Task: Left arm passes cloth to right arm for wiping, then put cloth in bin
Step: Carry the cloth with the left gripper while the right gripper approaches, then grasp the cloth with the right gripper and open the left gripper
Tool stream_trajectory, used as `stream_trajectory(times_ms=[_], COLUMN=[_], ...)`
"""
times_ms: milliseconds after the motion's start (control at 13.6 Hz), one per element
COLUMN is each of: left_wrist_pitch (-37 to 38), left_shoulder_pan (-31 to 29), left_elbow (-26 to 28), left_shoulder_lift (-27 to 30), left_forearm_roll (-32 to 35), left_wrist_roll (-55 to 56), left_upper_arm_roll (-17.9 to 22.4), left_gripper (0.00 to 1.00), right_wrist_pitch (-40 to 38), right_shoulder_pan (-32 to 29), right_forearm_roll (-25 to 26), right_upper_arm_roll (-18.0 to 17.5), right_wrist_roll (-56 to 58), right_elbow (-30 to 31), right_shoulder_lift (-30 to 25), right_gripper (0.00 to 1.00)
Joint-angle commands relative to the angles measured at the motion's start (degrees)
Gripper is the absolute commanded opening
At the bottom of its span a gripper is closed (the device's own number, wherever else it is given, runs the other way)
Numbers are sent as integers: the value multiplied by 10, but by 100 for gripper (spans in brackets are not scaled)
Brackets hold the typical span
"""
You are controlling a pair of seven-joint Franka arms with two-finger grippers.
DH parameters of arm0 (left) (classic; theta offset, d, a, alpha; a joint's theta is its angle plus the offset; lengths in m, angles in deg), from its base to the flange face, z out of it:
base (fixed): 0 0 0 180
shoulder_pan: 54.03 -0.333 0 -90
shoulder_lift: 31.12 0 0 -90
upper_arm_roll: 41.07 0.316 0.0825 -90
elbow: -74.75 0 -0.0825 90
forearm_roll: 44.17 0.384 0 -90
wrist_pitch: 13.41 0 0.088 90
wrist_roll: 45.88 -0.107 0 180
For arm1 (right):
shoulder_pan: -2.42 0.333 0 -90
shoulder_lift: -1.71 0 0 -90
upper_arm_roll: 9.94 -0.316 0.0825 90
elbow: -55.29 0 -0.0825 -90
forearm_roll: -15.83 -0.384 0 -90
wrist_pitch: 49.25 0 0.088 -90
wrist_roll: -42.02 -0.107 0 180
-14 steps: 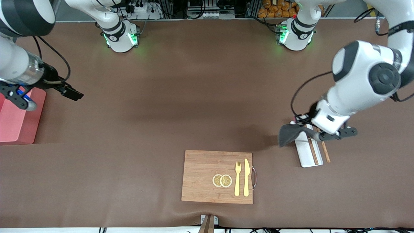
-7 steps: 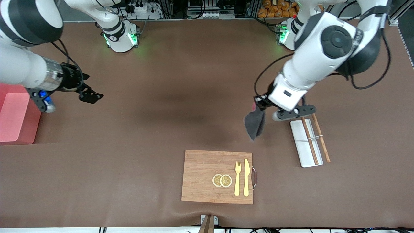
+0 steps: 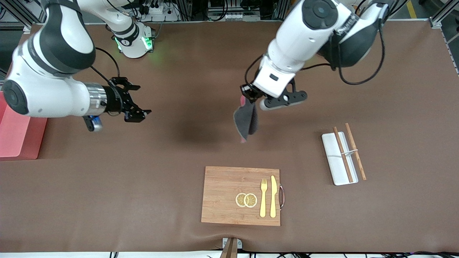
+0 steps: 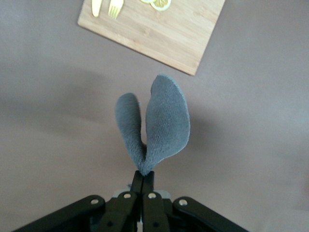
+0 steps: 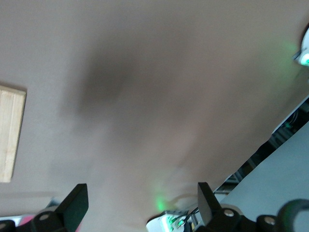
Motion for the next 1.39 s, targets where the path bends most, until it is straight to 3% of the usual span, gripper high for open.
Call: stream_trajectory(times_ms=[0, 147, 366, 806, 1319], left_wrist_pitch=[-2, -33, -87, -95, -145], left_shoulder_pan=[31, 52, 76, 118, 121], left_elbow=[-16, -16, -17, -17, -21], left_shoulder_lift=[-7, -13, -27, -39, -55], left_forearm_roll=[-7, -7, -7, -7, -7], left_wrist_roll=[45, 85, 137, 199, 213], left_upper_arm_roll=[1, 2, 2, 2, 4], left_gripper=[0, 0, 0, 0, 0], right_wrist_pitch=[16, 44, 92, 105, 140], right_shoulder_pan=[9, 21, 58, 96, 147], right_forearm_roll=[-67, -119, -129, -224, -226], right_upper_arm_roll=[5, 5, 4, 5, 5], right_wrist_roll=[-26, -52, -82, -78, -52], right_elbow=[-9, -9, -9, -10, -8], right_shoulder_lift=[30, 53, 76, 90, 102], right_gripper=[100, 100, 100, 100, 100])
